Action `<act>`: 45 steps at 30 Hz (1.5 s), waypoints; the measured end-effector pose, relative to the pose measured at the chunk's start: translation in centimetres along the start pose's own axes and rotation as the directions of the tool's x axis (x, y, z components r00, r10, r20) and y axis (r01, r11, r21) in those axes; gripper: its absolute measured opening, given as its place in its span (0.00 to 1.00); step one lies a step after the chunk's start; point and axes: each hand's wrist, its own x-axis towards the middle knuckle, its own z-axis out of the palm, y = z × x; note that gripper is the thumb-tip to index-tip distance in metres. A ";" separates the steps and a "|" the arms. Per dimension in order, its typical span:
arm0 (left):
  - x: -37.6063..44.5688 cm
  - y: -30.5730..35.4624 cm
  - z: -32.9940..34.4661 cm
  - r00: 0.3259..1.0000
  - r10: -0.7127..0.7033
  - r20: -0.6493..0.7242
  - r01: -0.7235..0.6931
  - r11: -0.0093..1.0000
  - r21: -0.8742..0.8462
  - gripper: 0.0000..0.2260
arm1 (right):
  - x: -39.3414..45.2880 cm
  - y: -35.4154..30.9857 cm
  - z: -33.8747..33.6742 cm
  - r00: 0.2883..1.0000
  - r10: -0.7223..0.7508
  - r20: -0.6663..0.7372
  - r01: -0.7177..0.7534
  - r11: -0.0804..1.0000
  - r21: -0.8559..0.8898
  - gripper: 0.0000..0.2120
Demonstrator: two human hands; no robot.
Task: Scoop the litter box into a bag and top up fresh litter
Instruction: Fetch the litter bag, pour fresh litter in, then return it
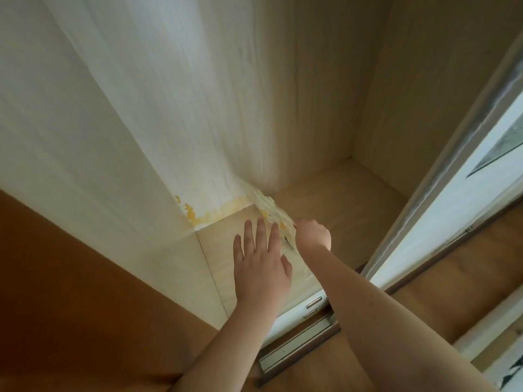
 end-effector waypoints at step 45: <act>-22.2 15.1 -23.9 0.424 0.901 0.086 -0.668 0.376 -0.642 0.13 | -56.5 19.2 -17.4 0.910 0.172 -0.376 -0.091 0.970 0.224 0.12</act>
